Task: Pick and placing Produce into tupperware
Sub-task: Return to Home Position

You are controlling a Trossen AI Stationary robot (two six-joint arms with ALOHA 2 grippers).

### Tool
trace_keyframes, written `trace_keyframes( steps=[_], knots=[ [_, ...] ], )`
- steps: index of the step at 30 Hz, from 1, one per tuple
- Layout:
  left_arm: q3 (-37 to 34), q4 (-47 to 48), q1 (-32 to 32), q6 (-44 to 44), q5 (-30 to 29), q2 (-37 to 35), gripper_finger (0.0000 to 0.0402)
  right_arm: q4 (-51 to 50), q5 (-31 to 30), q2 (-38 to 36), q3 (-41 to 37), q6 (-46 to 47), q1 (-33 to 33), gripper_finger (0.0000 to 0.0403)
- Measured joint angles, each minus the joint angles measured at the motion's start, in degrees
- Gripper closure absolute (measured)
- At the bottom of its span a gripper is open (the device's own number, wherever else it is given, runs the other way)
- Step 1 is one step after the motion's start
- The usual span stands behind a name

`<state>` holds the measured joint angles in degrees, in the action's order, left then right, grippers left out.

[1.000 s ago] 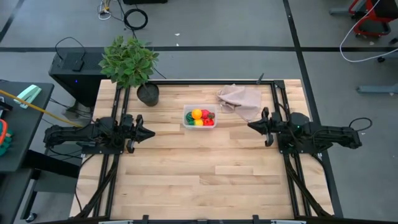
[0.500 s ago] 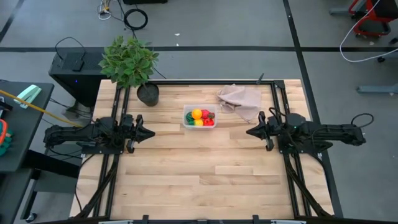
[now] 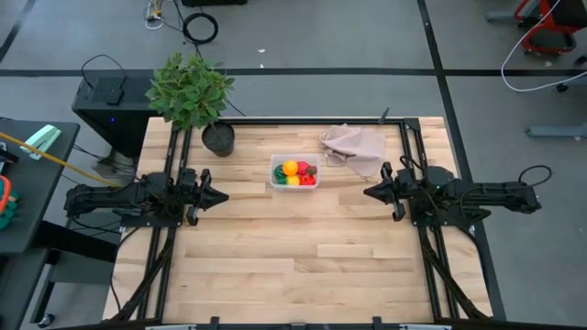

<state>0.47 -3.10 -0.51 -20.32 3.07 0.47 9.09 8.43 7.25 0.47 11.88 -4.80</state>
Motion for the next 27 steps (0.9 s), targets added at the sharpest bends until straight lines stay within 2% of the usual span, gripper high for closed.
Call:
trace_keyframes(
  steps=[9,17,27],
  knots=[
    [0.0,0.0,-0.02,0.18,0.0,0.0,0.0368,-0.34,0.0,0.0,0.0,0.0,0.0,0.0398],
    [-0.01,0.03,0.0,14.87,-0.25,0.0,0.0364,-0.32,-0.01,0.0,0.0,-7.92,-0.02,0.0398],
    [-0.01,0.02,-0.01,16.12,-0.26,0.0,0.0373,-0.32,0.0,0.0,0.0,-5.91,-0.02,0.0398]
  ],
)
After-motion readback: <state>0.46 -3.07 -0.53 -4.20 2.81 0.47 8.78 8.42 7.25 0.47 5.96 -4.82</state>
